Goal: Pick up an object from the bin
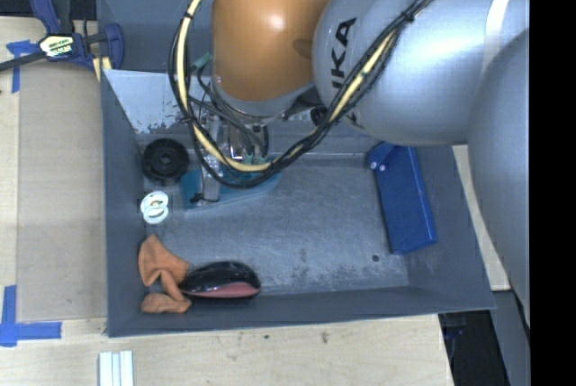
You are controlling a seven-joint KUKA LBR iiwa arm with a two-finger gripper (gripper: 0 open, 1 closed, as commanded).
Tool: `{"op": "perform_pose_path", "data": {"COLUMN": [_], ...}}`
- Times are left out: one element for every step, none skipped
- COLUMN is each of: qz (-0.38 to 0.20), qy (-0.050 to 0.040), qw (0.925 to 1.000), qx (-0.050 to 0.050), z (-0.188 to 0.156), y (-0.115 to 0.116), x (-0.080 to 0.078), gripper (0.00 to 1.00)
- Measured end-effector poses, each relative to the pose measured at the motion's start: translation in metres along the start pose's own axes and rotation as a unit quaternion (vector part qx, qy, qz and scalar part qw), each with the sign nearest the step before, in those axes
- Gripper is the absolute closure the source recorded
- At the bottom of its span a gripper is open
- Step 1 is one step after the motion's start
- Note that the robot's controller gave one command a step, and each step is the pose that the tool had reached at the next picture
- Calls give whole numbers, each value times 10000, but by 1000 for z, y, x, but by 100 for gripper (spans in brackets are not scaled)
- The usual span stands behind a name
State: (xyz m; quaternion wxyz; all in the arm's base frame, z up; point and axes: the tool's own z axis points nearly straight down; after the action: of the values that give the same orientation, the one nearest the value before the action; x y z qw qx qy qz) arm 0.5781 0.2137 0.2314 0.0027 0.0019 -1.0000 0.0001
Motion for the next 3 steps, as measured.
{"op": "perform_pose_path", "data": {"qz": [19,800,628], "qy": [-42,-48,-51], "qw": [10000,9968,9980], "qx": [-10,-13,-13], "z": [-5,35,68], "y": [-1,4,29], "x": [-2,-6,-40], "gripper": [0,0,0]}}
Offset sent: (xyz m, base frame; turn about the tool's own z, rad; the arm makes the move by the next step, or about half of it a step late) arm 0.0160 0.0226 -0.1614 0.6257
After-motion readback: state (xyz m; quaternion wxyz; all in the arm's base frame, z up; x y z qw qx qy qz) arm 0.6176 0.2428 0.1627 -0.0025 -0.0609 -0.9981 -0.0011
